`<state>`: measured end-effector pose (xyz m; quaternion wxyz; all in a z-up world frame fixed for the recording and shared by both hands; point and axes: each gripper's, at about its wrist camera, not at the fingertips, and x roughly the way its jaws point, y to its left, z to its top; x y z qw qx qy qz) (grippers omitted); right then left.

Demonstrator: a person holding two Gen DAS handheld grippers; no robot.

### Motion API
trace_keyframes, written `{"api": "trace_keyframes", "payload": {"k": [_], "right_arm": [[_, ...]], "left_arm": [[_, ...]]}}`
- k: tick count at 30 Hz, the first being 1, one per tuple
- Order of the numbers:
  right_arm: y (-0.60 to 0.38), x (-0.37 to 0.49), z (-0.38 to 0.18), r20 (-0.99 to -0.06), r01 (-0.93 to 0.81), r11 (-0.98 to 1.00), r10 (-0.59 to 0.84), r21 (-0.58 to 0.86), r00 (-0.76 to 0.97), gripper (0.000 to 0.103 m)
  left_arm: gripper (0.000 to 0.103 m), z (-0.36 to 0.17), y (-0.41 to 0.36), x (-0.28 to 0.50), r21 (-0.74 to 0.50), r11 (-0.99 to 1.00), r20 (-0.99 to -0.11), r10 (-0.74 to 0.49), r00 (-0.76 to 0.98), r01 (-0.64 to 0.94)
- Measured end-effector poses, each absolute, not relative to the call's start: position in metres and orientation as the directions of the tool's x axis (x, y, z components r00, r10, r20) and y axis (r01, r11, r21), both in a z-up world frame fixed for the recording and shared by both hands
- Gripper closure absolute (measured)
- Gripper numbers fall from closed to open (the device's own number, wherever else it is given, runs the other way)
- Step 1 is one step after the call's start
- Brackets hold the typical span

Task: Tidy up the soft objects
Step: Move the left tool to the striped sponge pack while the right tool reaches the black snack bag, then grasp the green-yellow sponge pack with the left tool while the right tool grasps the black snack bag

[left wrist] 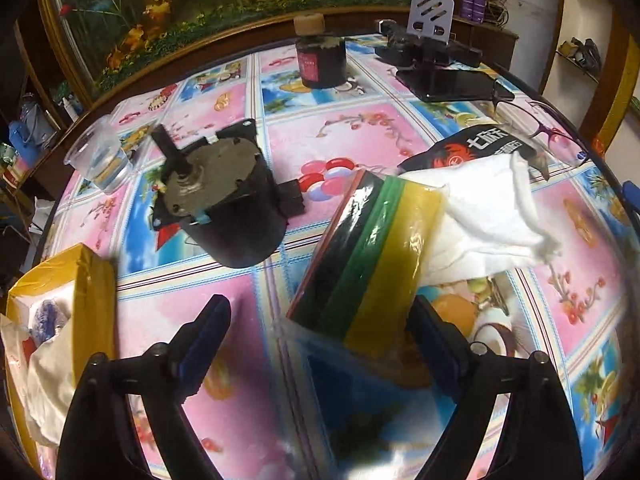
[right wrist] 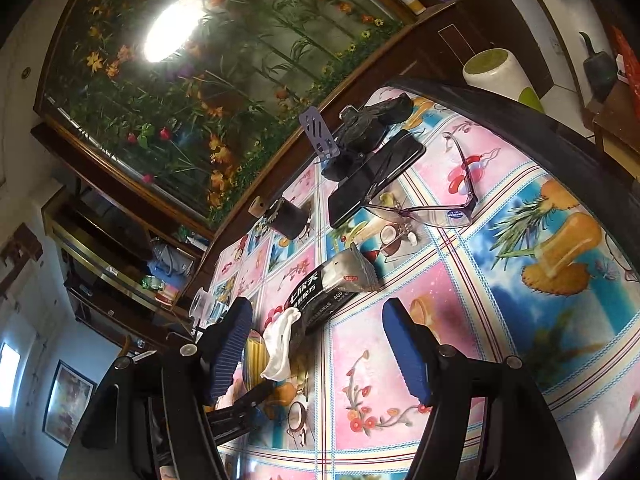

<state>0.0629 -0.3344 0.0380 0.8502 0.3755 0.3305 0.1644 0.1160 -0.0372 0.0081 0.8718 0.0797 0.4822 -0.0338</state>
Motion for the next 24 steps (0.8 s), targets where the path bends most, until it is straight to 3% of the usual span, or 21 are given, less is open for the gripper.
{"api": "trace_keyframes", "payload": {"k": [1, 3, 4, 15, 24], "right_arm": [[-0.334, 0.063, 0.038, -0.439, -0.031, 0.664, 0.528, 0.747, 0.727, 0.031], [-0.334, 0.063, 0.038, -0.443, -0.030, 0.666, 0.528, 0.745, 0.725, 0.031], [-0.334, 0.063, 0.038, -0.443, -0.029, 0.666, 0.528, 0.745, 0.725, 0.031], [-0.320, 0.071, 0.036, -0.476, -0.029, 0.696, 0.519, 0.717, 0.710, 0.031], [-0.276, 0.123, 0.044, -0.521, -0.103, 0.763, 0.526, 0.638, 0.672, 0.031]], "left_arm": [[0.016, 0.008, -0.036, 0.117, 0.088, 0.988, -0.841, 0.005, 0.541, 0.128], [0.048, 0.009, -0.033, 0.115, 0.035, 0.994, -0.841, -0.029, 0.540, 0.108], [0.054, 0.011, -0.031, 0.112, 0.016, 0.995, -0.842, -0.039, 0.537, 0.098], [0.055, 0.012, 0.009, 0.013, -0.017, 0.999, -0.813, -0.040, 0.581, 0.046], [0.055, 0.009, 0.005, 0.007, -0.019, 0.997, -0.794, -0.060, 0.605, 0.074]]}}
